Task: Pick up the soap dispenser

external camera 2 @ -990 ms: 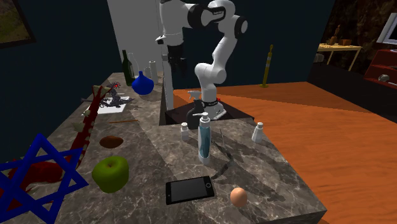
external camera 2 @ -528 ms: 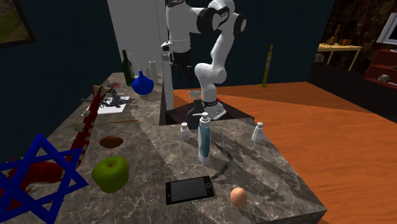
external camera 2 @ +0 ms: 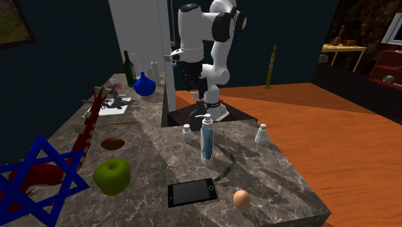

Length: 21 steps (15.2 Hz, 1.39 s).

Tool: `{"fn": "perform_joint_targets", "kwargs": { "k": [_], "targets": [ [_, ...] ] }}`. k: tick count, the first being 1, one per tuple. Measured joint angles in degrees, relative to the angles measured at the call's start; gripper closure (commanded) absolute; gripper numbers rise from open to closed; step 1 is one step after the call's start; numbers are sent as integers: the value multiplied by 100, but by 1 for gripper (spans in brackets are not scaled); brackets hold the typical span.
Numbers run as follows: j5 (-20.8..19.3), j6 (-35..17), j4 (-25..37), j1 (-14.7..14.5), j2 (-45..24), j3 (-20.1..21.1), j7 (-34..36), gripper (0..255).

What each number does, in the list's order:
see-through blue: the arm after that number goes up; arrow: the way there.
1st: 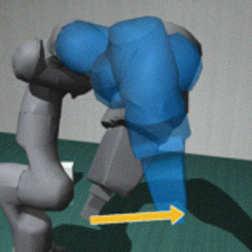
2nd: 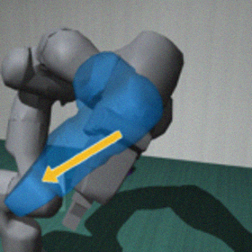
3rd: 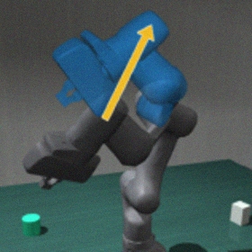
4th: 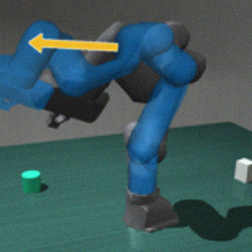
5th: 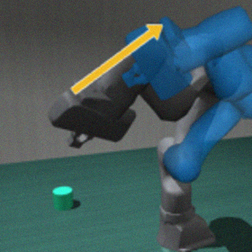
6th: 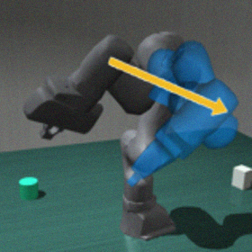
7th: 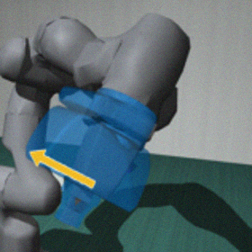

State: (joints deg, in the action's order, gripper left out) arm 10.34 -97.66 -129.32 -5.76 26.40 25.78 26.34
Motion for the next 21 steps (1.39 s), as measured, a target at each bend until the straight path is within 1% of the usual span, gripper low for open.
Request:
{"fn": "perform_joint_targets", "kwargs": {
  "k": [1, 5, 8, 11, 14, 19, 20, 21],
  "targets": [
    [20, -32, 80, -20, -84, 99, 130, 0],
    [-113, -279, 703, -12, -867, 594, 760, 0],
    [-369, -439, 1231, -13, -1540, 948, 1273, 0],
    [-645, -550, 1660, -90, -2102, 1236, 1779, 0],
    [-752, -740, 1633, -99, -2287, 1278, 1874, 0],
    [-825, -1111, 1370, -123, -2420, 1319, 1958, 0],
    [-827, -1143, 1341, -123, -2423, 1319, 1956, 255],
    [-828, -1160, 1326, -123, -2425, 1320, 1958, 255]
  ]
}}
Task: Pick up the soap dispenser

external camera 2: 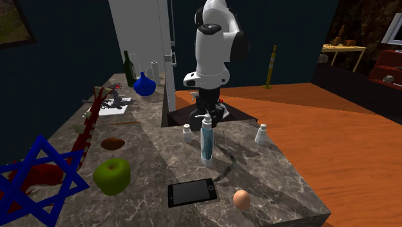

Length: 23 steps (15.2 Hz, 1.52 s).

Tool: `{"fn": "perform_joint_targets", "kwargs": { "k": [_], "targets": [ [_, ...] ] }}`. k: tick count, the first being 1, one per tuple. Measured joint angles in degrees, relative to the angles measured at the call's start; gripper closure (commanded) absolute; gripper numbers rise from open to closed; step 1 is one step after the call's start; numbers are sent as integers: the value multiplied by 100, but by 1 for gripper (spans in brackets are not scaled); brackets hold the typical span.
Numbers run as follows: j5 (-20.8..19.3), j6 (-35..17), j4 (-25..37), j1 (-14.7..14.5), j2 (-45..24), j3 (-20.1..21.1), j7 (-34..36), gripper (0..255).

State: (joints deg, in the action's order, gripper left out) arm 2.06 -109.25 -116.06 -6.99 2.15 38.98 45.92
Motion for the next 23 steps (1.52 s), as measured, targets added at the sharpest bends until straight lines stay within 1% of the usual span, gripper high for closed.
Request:
{"fn": "perform_joint_targets", "kwargs": {
  "k": [10, 18, 23],
  "targets": [
    [6, 19, 19, 2, 12, -2, -6, 255],
    [103, 588, 446, 15, 180, -34, -68, 255],
    [98, 953, 809, 27, 184, -49, -73, 255]
  ]
}}
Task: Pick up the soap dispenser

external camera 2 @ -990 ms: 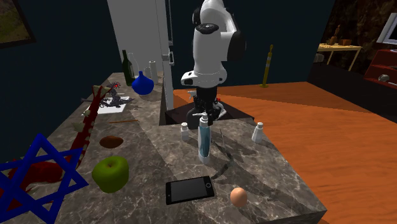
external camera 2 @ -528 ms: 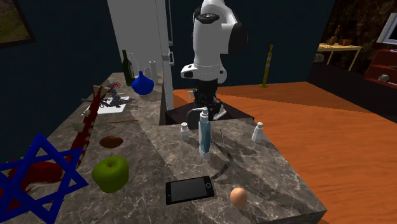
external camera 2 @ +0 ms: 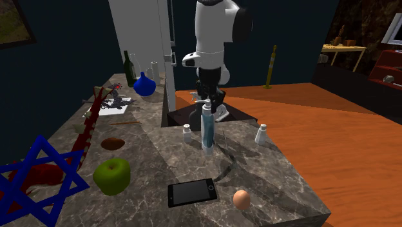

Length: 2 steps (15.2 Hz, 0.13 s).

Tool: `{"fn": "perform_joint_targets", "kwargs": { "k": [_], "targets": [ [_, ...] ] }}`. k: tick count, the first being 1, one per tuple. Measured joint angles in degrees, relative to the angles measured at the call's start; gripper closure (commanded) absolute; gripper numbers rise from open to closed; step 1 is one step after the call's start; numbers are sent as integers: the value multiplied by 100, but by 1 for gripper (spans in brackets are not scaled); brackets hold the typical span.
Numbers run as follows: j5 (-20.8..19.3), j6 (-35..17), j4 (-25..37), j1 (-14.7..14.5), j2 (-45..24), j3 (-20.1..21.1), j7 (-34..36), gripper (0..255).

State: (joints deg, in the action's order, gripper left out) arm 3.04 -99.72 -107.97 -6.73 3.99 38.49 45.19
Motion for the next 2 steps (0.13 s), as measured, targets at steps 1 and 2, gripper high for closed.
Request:
{"fn": "perform_joint_targets", "kwargs": {
  "k": [1, 2],
  "targets": [
    [-3, 84, 89, -2, -6, 3, 12, 255],
    [0, 132, 131, 0, 1, 0, 8, 255]
  ]
}}
